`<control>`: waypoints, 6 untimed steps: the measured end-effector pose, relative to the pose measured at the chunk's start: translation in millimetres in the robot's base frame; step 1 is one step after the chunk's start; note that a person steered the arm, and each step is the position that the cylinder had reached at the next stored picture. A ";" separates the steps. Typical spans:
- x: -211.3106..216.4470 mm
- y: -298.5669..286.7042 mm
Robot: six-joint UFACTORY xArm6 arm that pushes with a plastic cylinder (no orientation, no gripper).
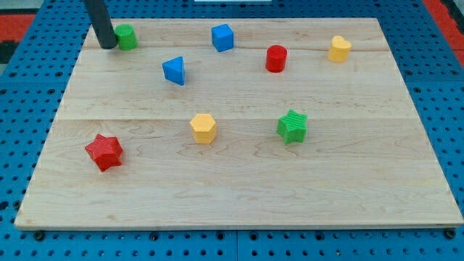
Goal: Move your arm to the center
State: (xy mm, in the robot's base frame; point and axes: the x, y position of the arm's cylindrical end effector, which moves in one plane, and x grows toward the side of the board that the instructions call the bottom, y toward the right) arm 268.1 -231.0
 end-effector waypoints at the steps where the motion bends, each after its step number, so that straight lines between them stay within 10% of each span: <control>1: 7.7 2.4; 6: 145.6 158.2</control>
